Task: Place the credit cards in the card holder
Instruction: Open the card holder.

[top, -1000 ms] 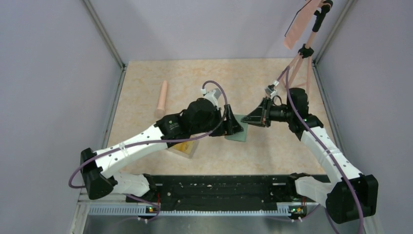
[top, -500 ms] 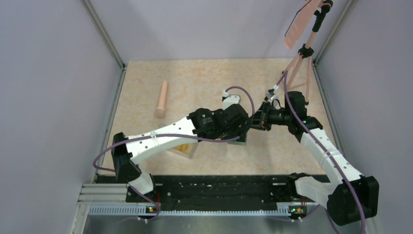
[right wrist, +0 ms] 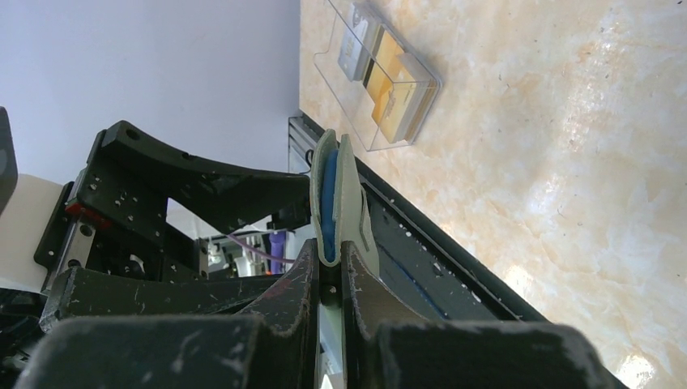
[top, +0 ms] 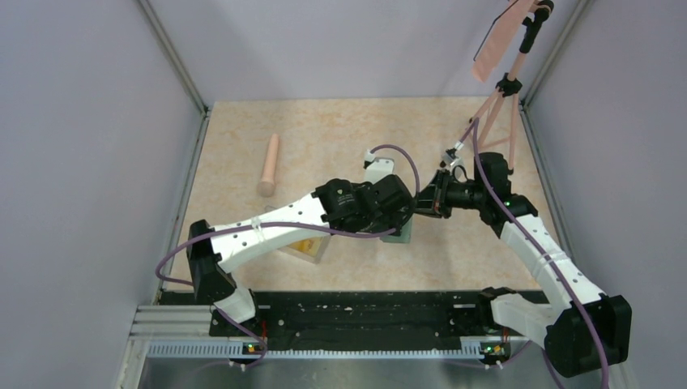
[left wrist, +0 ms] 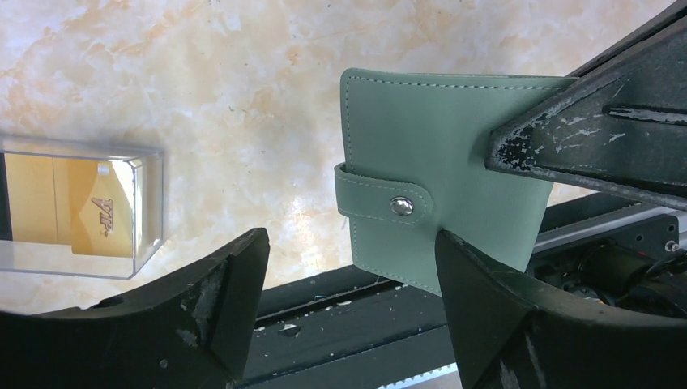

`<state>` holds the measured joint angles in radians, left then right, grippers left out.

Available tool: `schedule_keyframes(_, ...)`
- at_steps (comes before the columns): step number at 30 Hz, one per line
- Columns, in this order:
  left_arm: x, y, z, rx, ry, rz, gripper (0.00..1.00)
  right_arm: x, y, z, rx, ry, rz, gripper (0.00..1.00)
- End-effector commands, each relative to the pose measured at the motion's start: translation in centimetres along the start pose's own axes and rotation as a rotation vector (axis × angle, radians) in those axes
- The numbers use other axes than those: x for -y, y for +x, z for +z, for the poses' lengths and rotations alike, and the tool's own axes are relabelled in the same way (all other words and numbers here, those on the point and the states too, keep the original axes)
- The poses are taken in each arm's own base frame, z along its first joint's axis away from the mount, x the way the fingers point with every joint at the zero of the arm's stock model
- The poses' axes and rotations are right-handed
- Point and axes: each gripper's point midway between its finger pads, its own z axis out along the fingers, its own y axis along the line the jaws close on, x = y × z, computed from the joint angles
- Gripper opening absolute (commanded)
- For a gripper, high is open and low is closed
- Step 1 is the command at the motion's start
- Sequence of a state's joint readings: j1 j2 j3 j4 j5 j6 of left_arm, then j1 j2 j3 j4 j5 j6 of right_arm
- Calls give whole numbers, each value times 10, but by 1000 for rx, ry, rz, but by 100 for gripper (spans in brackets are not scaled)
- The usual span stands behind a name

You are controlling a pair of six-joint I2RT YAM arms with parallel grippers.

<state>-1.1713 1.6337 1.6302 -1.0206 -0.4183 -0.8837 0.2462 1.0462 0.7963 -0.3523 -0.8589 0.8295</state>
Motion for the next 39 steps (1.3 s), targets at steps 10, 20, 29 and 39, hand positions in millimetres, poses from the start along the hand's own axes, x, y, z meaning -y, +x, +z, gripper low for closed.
schedule_keyframes(10,12,-23,4,76,-2,-16,71,-12,9,-4,-6,-58,-22,0)
schedule_keyframes(20,-18,-6,26,22,-156,-35,47,-16,7,-5,3,-62,-27,0)
schedule_keyframes(29,-54,18,39,-52,-235,-108,34,-14,9,-6,-1,-54,-28,0)
schedule_keyframes(39,-79,19,32,-42,-209,-185,40,-10,11,-6,-3,-43,-33,0)
